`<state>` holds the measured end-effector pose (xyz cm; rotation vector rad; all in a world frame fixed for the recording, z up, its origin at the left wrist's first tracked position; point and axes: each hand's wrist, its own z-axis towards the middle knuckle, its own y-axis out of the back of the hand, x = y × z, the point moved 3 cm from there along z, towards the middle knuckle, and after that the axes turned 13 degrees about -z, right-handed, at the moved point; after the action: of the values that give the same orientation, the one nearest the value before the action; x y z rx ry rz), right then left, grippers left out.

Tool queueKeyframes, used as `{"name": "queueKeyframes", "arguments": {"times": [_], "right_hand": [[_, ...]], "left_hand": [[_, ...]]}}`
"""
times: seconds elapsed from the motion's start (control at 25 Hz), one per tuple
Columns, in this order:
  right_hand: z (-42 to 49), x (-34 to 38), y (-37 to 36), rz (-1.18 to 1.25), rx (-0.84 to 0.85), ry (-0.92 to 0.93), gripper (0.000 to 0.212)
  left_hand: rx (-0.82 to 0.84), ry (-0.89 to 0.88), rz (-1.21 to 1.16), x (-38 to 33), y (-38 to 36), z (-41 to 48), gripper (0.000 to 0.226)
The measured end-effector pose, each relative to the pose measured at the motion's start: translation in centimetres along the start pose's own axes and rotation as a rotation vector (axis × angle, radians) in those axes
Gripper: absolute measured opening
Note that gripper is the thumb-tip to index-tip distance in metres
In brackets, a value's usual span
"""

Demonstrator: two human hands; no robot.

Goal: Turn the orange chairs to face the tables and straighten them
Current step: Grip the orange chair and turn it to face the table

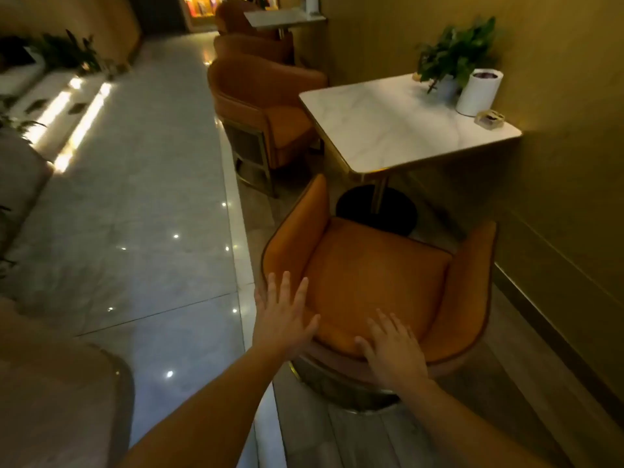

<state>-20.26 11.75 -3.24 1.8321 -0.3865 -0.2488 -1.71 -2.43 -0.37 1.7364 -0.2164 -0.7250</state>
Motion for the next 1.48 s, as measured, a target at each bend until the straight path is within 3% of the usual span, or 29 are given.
{"name": "queueKeyframes", "arguments": {"times": [0.2,0.4,0.6,0.76,1.0,1.24,1.48], "right_hand": [[1.7,-3.6,-2.9,0.065,0.045,-0.088,0.077],[2.0,-4.2,-3.3,0.097,0.042,-0.181,0.062],[1.6,-3.5,-3.2,0.059,0.006,-0.231,0.055],[1.5,-3.3,-3.0,-0.020,0.112,-0.144,0.046],[-0.4,-3.2,-4.5,0.160,0.153,-0.310,0.052],[-2.0,-2.6,-4.6,0.175,0.054,-0.420,0.045],[-2.1,-2.9,-5.2,0.200,-0.133,-0.473,0.055]], "left_hand": [[0.074,0.037,-0.019,1.3,-3.9,2.5,0.082],[0.106,0.039,-0.036,1.9,-5.0,4.1,0.081],[0.078,-0.023,-0.036,2.2,-5.2,4.2,0.083],[0.035,-0.090,-0.133,2.6,-5.6,4.1,0.090],[0.093,-0.195,-0.065,2.8,-6.1,3.7,0.091],[0.161,-0.378,-0.098,3.1,-5.5,5.6,0.090],[0.096,-0.525,-0.130,3.1,-6.0,6.8,0.064]]}}
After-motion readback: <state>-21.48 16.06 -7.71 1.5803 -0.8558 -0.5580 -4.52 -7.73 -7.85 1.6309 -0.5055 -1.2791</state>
